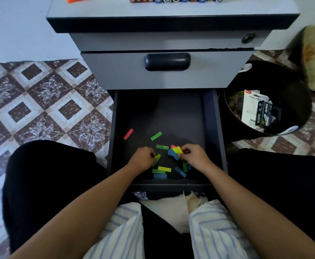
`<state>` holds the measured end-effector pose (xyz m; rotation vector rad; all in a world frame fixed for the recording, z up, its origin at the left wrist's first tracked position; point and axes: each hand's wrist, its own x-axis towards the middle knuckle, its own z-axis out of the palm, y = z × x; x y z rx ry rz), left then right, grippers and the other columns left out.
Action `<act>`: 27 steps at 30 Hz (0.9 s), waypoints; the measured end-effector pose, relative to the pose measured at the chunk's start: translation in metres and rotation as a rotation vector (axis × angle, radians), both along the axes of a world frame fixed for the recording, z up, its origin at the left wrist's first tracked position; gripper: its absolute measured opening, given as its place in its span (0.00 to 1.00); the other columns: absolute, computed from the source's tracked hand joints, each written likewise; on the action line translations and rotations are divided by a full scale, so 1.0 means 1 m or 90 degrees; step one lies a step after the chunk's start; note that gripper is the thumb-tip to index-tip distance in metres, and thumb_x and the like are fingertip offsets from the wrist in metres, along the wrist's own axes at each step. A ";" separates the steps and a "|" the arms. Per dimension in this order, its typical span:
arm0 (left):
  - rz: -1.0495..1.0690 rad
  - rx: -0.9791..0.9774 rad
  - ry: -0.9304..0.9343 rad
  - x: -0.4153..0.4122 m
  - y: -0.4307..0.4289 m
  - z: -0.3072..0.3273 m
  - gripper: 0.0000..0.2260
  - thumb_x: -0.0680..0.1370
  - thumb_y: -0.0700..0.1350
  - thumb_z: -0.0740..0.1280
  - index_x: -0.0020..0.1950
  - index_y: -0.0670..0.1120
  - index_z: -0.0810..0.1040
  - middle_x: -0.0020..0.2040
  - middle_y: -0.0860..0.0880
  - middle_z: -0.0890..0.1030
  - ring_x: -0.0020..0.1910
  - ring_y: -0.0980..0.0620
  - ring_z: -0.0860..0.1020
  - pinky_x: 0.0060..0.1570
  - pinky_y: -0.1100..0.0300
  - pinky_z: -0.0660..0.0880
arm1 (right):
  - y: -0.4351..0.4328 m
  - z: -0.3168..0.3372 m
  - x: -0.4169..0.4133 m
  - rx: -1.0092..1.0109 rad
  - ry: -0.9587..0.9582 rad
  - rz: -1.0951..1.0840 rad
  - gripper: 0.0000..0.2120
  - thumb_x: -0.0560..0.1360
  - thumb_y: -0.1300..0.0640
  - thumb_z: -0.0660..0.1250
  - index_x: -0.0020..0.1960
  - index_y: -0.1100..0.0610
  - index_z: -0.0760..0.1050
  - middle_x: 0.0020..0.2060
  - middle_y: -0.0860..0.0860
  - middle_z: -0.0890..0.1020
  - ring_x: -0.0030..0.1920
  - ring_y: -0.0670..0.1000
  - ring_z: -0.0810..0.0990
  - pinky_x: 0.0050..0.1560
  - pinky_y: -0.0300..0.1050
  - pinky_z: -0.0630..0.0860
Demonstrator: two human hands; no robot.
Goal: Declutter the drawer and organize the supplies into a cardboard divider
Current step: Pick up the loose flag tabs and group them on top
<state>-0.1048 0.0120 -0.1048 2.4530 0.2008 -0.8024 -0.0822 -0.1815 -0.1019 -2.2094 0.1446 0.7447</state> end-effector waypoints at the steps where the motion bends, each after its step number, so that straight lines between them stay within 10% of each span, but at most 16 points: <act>1: -0.019 0.016 -0.006 0.000 -0.002 -0.001 0.10 0.77 0.42 0.64 0.55 0.42 0.80 0.53 0.43 0.82 0.52 0.46 0.79 0.52 0.59 0.74 | -0.001 -0.002 0.000 -0.006 0.002 -0.014 0.03 0.72 0.59 0.71 0.46 0.58 0.79 0.40 0.52 0.79 0.42 0.50 0.77 0.41 0.41 0.72; 27: -0.139 0.095 -0.032 -0.004 -0.011 -0.010 0.09 0.79 0.45 0.60 0.57 0.42 0.71 0.54 0.41 0.79 0.53 0.41 0.77 0.50 0.52 0.74 | -0.011 -0.002 -0.003 -0.134 -0.094 0.186 0.13 0.75 0.59 0.67 0.59 0.57 0.78 0.51 0.54 0.82 0.52 0.54 0.80 0.51 0.44 0.75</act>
